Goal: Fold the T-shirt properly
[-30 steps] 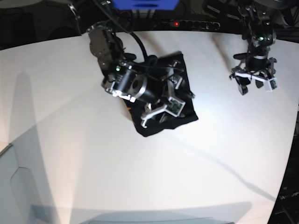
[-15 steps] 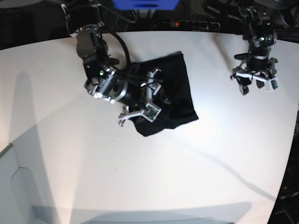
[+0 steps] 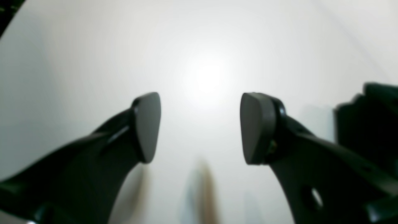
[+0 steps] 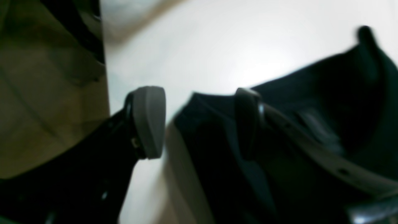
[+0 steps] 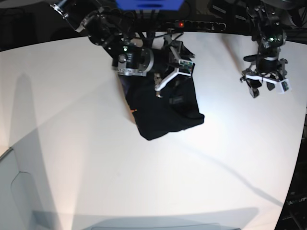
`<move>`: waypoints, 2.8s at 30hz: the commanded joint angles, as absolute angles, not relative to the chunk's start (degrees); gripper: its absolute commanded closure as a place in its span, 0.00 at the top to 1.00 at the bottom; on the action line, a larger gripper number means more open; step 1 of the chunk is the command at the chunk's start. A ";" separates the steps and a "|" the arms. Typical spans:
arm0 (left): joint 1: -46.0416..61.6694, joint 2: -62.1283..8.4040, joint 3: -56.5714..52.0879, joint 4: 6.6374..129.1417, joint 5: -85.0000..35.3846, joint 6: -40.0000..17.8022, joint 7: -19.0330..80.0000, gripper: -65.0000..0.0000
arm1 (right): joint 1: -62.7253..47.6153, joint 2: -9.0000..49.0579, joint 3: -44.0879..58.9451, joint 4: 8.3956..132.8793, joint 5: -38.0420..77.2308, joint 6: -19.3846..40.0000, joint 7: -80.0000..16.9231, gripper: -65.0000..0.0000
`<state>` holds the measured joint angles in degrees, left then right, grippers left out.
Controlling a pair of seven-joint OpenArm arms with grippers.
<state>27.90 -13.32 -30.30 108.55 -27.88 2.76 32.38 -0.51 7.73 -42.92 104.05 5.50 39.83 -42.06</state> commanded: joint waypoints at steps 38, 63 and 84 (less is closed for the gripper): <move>8.92 -7.96 -5.85 94.55 -43.65 2.68 30.46 0.33 | -5.32 7.16 -21.76 111.60 6.46 40.00 -41.01 0.55; 16.92 -7.60 -12.88 100.18 -43.91 2.68 30.90 0.00 | -5.14 6.99 -21.76 111.43 6.46 40.00 -40.66 0.55; 16.31 -7.25 -12.44 90.68 -43.47 2.59 30.55 0.00 | 6.11 -5.49 -17.01 99.30 6.55 40.00 -40.66 0.00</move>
<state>16.12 -6.98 -12.45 90.30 -44.01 2.31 29.74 4.84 -4.97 -17.08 98.26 5.85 39.83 -42.24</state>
